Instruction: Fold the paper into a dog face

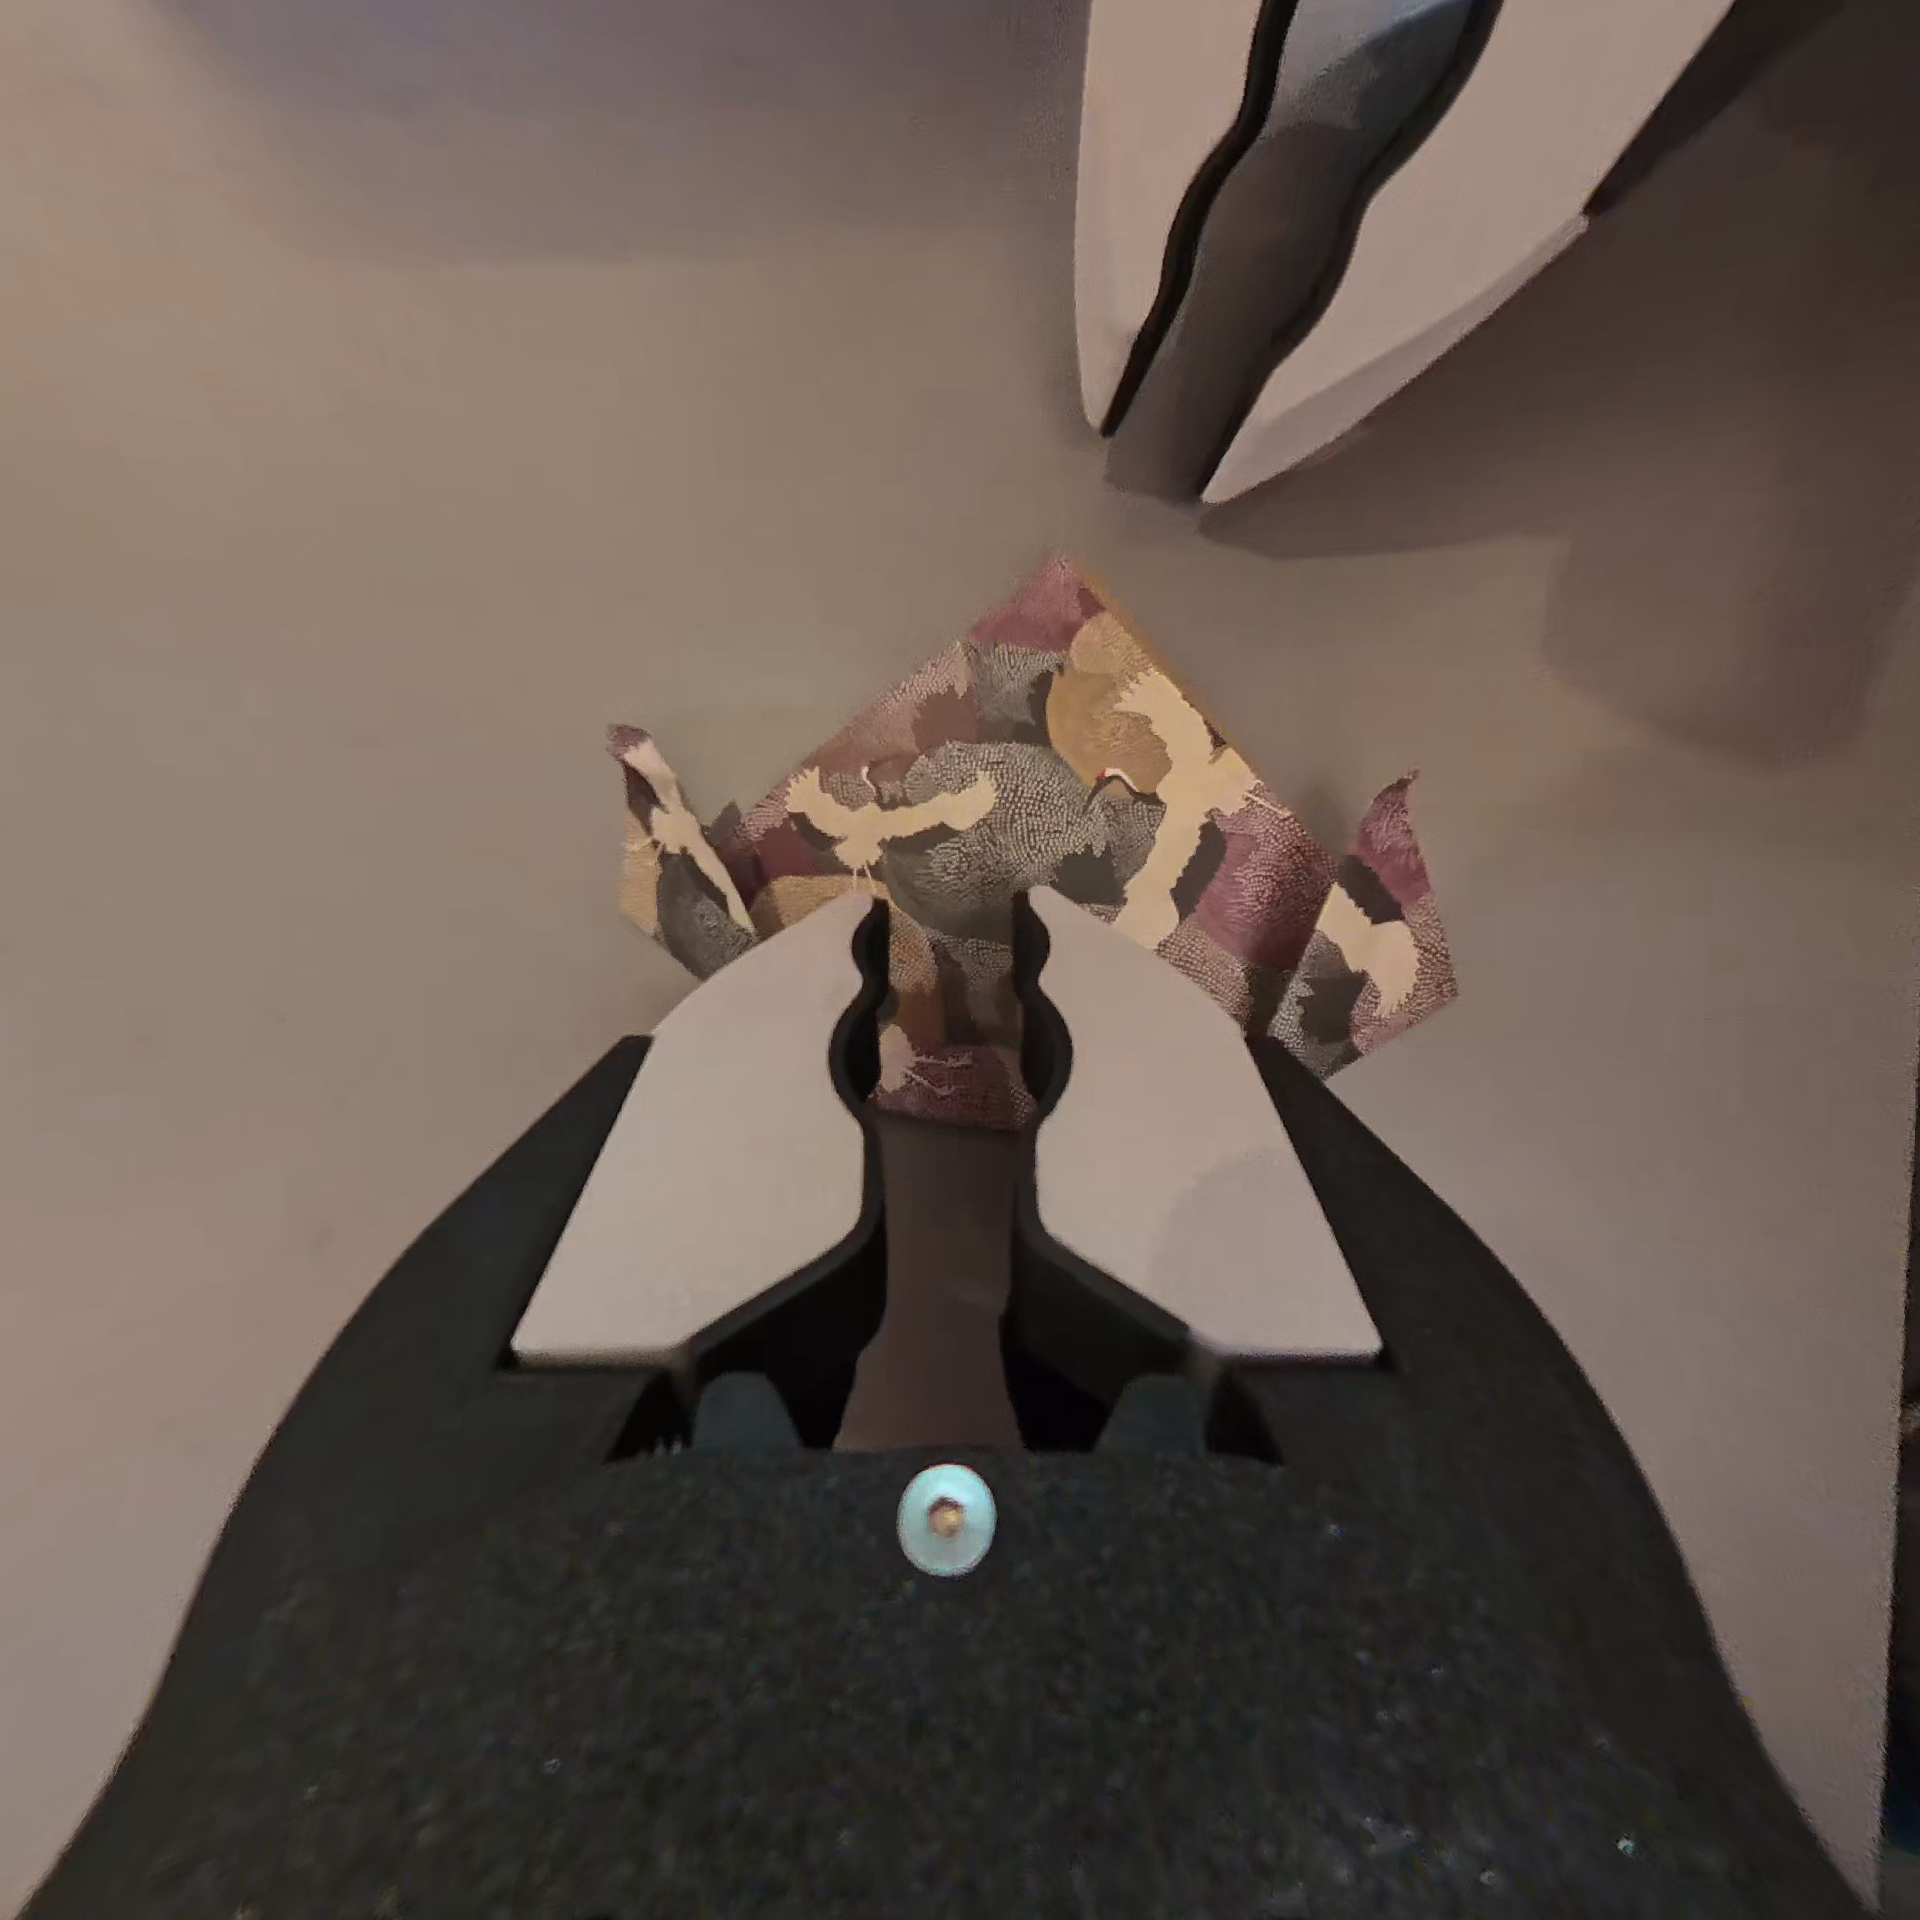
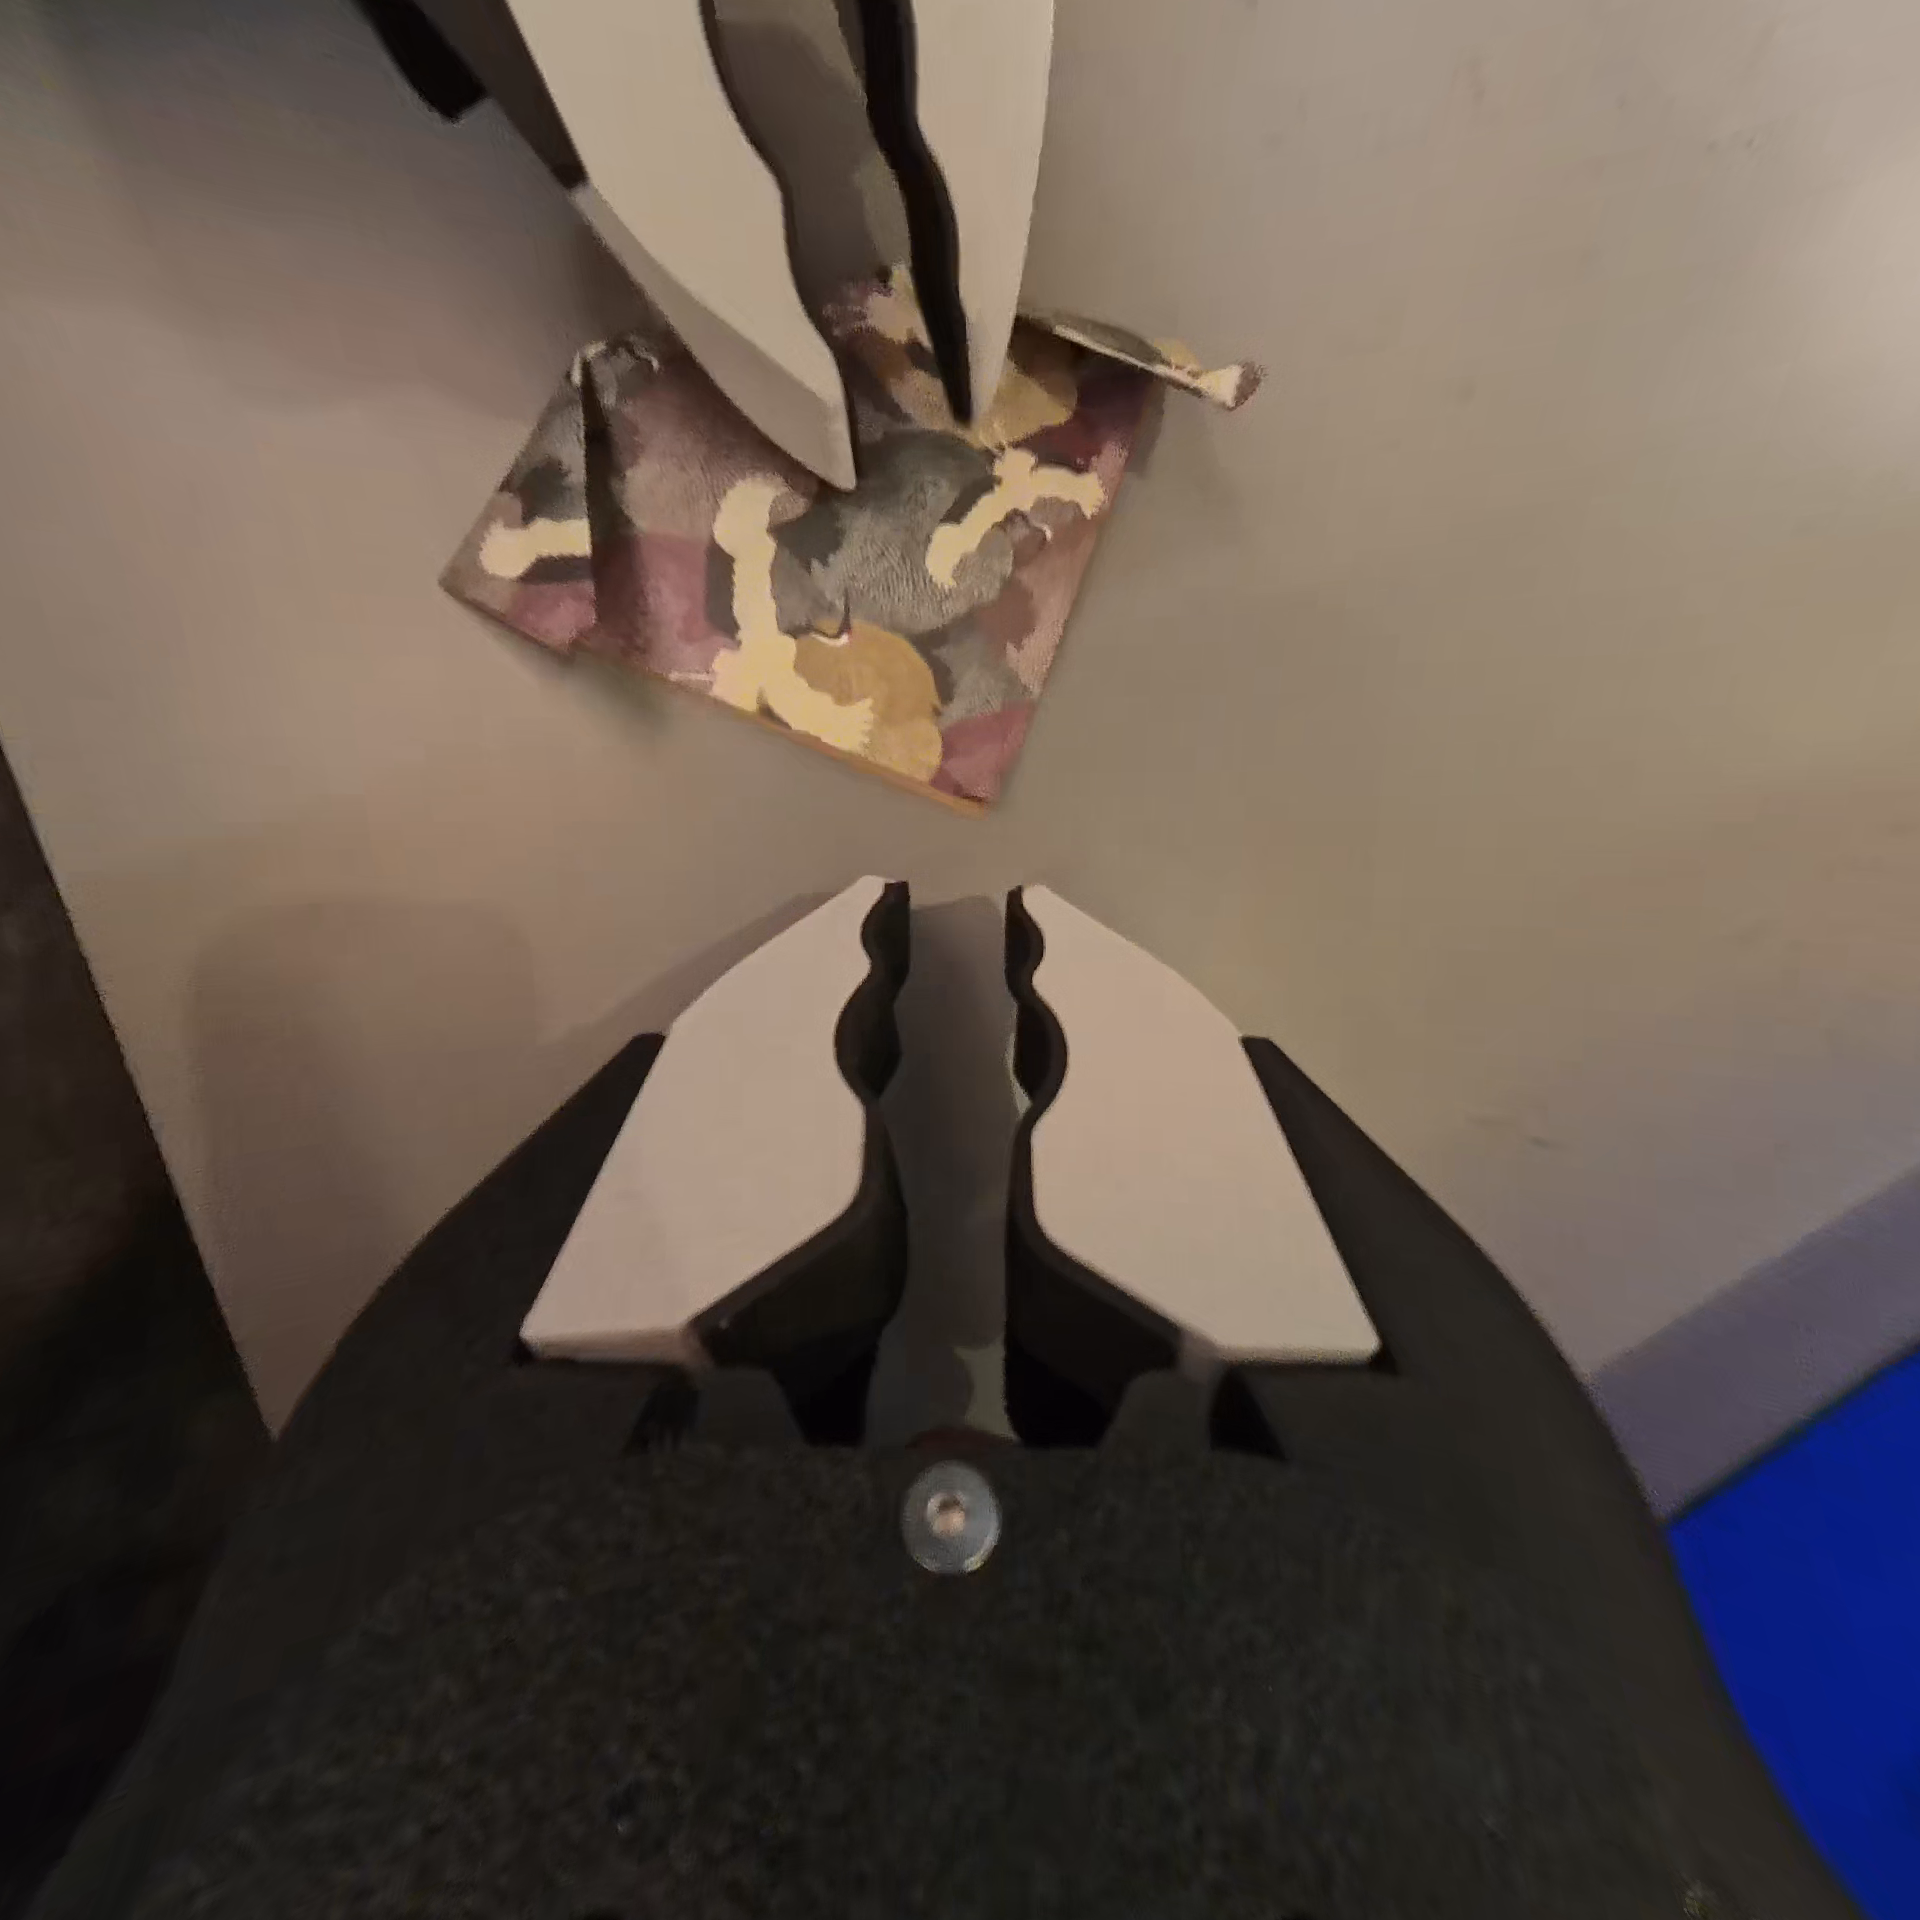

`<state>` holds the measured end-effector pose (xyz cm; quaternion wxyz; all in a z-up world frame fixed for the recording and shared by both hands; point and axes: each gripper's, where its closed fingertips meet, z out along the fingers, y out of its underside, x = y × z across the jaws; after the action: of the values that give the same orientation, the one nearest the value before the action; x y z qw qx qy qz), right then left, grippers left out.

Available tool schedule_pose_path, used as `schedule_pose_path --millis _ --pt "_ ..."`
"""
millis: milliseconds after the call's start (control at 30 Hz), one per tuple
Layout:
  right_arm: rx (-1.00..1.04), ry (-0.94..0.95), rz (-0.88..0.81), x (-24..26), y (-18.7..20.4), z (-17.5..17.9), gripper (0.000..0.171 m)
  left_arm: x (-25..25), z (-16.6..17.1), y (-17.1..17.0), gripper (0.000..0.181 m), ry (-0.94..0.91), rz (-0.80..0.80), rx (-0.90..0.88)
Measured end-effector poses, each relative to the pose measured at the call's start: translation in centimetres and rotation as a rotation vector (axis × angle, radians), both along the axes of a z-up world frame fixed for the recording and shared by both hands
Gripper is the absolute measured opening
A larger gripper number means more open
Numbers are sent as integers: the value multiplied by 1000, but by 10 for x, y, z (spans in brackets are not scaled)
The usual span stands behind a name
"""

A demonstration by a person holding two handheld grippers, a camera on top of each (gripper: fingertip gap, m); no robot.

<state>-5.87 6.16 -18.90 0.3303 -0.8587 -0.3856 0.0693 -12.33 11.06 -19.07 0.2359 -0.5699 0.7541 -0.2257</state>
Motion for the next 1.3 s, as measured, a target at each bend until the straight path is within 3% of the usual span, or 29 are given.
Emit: schedule_pose_path --millis 267,300,900,1100,1300 --pt "-53 98 7 -3 9 -6 8 2 -4 -3 0 -11 19 -73" --pt "-44 105 0 -3 11 -7 0 2 -4 -3 0 -13 19 -72" --pt "-41 148 84 -39 26 -6 0 2 -4 -3 0 -14 24 -56" --pt "-26 151 163 -48 20 -3 21 2 -4 -3 0 -19 24 -62" --pt "63 108 118 -37 30 2 25 2 -4 -3 0 -20 25 -54"
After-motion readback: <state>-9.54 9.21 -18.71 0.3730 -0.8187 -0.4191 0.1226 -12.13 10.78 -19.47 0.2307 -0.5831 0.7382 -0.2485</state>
